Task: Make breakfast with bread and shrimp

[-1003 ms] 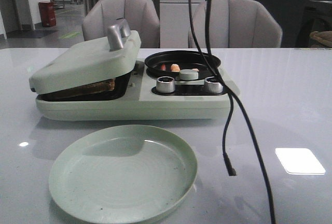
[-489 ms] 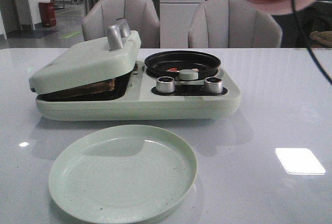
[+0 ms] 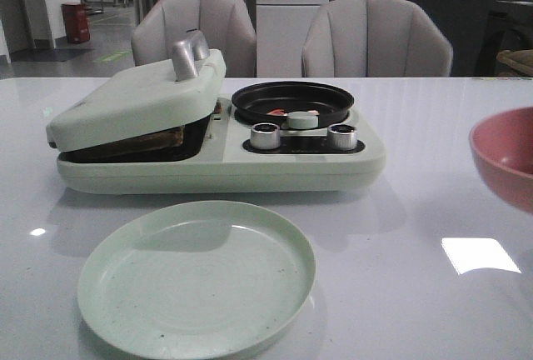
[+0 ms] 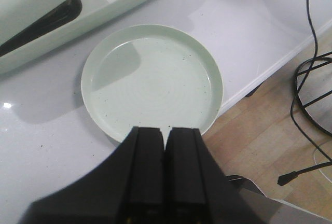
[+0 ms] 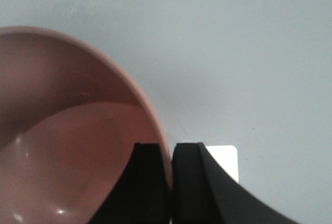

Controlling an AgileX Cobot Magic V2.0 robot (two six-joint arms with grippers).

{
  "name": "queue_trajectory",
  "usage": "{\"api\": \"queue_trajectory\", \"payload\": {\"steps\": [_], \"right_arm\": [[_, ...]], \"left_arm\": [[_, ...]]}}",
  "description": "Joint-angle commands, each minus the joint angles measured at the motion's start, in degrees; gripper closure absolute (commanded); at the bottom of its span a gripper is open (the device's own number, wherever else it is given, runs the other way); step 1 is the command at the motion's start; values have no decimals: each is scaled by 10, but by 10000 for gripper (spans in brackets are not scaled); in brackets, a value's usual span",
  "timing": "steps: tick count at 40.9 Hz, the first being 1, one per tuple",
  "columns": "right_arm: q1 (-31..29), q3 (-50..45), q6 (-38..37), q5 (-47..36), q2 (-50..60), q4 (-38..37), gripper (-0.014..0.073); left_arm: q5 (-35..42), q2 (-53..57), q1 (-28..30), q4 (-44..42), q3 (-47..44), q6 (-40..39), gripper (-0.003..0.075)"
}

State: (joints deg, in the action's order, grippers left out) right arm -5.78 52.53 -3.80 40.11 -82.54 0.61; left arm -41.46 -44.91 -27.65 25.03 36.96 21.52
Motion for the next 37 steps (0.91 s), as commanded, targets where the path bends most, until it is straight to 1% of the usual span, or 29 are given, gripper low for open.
{"api": "queue_trajectory", "payload": {"steps": [1, 6, 9, 12, 17, 20, 22, 28, 31, 37], "right_arm": [[-4, 10, 38, -46, -20, 37, 576], [-4, 11, 38, -91, -56, 42, 573], [-4, 11, 38, -113, -70, 42, 536], [-4, 11, 38, -125, -77, 42, 444], [-4, 12, 38, -137, -74, 40, 242], [-4, 15, 38, -130, -65, 40, 167], [-2, 19, 38, -119, -52, 40, 155], [9, 24, 45, -92, 11, 40, 159], [27, 24, 54, -85, 52, 40, 159], [80, 24, 64, -72, 136, 34, 159]], "left_arm": [[31, 1, 2, 16, 16, -3, 619], [31, 1, 2, 16, 16, -3, 619], [31, 1, 2, 16, 16, -3, 619], [30, 1, 2, 18, 16, -3, 619], [30, 1, 2, 18, 16, -3, 619], [30, 1, 2, 18, 16, -3, 619], [30, 1, 2, 18, 16, -3, 619], [30, 1, 2, 18, 16, -3, 619], [30, 1, 2, 18, 16, -3, 619], [34, 1, 2, 19, 16, -3, 619]]}}
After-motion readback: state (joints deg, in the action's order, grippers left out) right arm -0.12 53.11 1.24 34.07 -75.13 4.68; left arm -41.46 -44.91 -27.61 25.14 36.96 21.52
